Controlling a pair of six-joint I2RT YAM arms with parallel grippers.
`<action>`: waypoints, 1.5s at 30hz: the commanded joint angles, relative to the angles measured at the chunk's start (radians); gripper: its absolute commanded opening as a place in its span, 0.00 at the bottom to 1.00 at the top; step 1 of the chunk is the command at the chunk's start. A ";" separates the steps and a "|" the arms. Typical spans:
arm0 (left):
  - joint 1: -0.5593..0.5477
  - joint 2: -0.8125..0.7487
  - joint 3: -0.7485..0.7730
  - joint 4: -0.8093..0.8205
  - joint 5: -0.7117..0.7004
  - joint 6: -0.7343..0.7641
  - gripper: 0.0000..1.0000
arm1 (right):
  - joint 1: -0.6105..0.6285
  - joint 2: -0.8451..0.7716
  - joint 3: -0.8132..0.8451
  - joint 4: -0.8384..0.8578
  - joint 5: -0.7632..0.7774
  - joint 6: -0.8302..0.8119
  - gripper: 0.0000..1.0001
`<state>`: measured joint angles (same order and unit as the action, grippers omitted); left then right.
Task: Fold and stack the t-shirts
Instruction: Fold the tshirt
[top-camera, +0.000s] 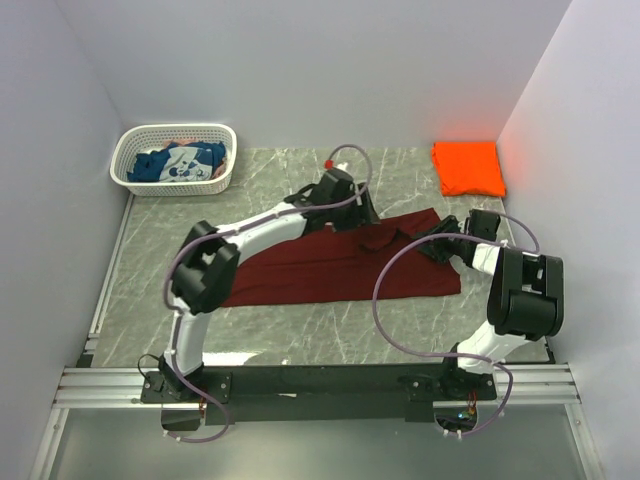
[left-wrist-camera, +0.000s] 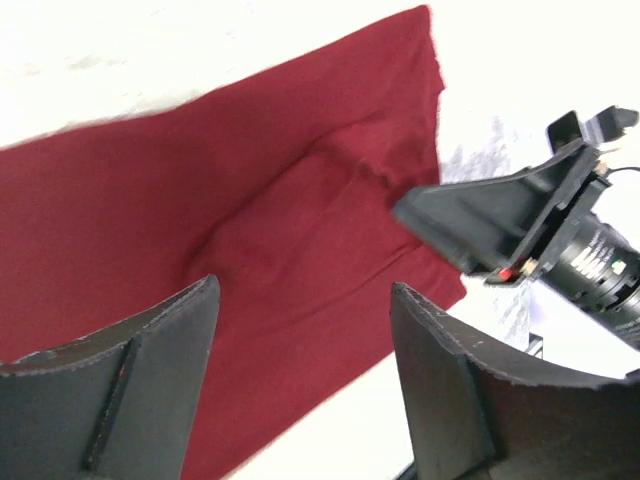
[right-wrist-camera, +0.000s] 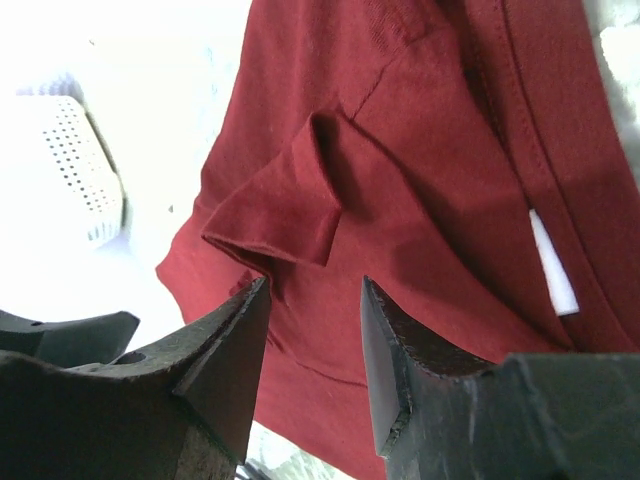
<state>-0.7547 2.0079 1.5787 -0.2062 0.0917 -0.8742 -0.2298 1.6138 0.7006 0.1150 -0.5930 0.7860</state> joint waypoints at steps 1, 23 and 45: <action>-0.032 0.064 0.136 0.033 0.029 0.062 0.73 | -0.014 0.026 -0.003 0.093 -0.037 0.036 0.49; -0.067 0.198 0.010 0.085 -0.007 0.149 0.41 | -0.016 0.155 0.030 0.204 -0.044 0.104 0.47; -0.067 0.187 -0.048 0.102 -0.015 0.136 0.40 | -0.017 0.112 -0.084 0.380 -0.041 0.317 0.48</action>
<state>-0.8215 2.1925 1.5501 -0.1028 0.0895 -0.7456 -0.2405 1.7515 0.6270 0.4206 -0.6441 1.0561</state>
